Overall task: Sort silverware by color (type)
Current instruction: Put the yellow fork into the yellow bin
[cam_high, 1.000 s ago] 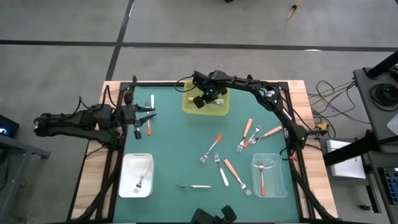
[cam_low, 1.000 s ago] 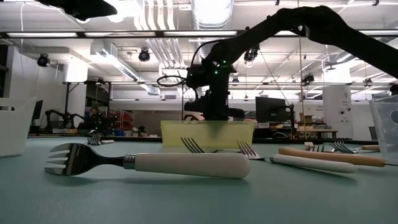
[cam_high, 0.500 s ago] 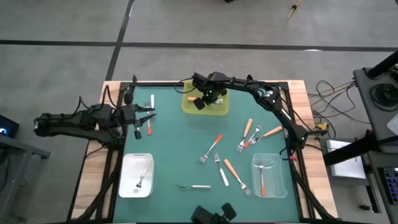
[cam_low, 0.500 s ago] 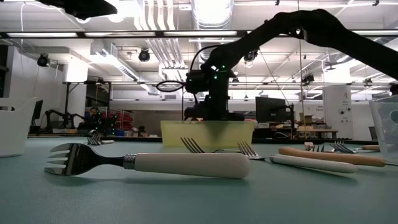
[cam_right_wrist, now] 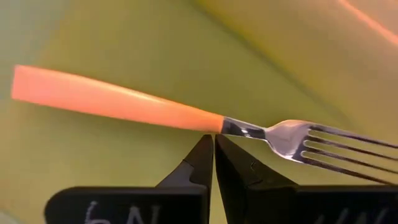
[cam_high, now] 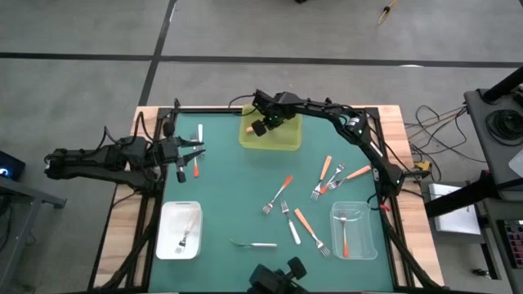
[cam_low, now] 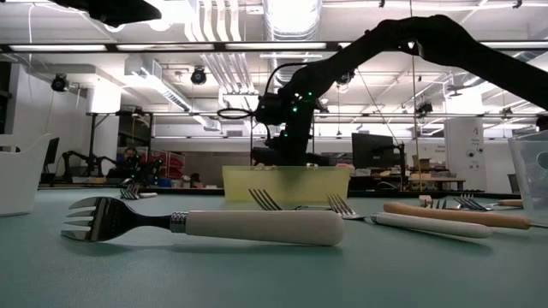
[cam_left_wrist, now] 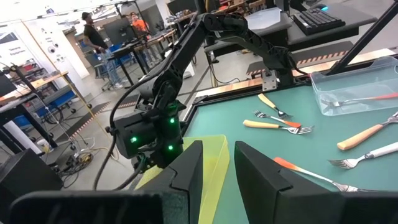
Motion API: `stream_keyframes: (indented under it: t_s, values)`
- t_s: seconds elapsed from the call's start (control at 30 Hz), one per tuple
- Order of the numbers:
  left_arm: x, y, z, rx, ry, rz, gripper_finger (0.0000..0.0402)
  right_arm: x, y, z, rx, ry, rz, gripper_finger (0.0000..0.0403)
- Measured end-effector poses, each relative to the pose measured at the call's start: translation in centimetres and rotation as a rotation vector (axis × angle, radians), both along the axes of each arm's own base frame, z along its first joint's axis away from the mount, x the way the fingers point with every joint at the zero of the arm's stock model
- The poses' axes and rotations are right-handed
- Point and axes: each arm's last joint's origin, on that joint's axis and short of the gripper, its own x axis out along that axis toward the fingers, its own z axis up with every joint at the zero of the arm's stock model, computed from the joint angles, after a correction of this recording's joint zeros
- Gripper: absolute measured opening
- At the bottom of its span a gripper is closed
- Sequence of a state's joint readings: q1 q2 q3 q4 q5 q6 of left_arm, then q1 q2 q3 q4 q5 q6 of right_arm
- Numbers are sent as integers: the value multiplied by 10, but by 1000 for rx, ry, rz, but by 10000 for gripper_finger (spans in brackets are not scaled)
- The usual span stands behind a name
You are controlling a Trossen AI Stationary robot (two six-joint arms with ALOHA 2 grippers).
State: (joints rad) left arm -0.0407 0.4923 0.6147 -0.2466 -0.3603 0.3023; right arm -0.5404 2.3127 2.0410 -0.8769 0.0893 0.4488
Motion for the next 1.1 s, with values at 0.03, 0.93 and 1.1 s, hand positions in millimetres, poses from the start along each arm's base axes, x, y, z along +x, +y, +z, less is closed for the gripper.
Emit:
stream_keyframes:
  t_s: [0.03, 0.93, 1.1]
  values:
    - [0, 0, 0, 0, 0, 0, 75, 0, 0, 0, -2, -5, 0, 9]
    - [0, 0, -1, 4, 8, -1, 75, 13, 2, 4, -188, -21, 7, 9]
    - [0, 0, -1, 4, 10, -1, 75, 4, -7, 0, -210, 32, -26, 9]
